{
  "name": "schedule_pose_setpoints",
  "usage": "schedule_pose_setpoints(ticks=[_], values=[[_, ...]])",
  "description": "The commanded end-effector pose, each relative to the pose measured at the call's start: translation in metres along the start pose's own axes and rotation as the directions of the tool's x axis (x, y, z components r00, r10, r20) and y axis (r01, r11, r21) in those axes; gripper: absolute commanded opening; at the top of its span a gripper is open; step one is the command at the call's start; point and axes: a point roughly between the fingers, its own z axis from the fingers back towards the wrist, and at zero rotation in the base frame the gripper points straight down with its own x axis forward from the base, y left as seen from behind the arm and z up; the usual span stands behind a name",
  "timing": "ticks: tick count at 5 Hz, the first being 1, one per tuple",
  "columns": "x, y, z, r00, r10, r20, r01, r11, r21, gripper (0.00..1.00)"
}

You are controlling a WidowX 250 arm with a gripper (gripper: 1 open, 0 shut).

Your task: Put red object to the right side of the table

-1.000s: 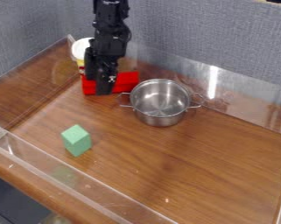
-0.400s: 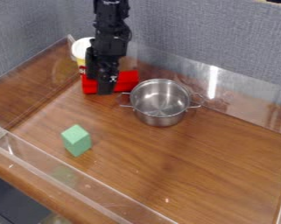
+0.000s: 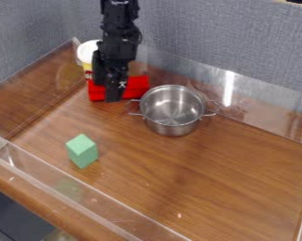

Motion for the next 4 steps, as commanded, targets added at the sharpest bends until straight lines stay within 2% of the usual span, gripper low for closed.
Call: schedule_pose_setpoints(ticks=[1,4], values=[[0.001,0.013,0.007,0.999,0.023,0.029,-0.024,0.999,0.032,1.0],[0.01,0.018,-0.018,1.0,0.029,0.004,-0.029,1.0,0.007,1.0]])
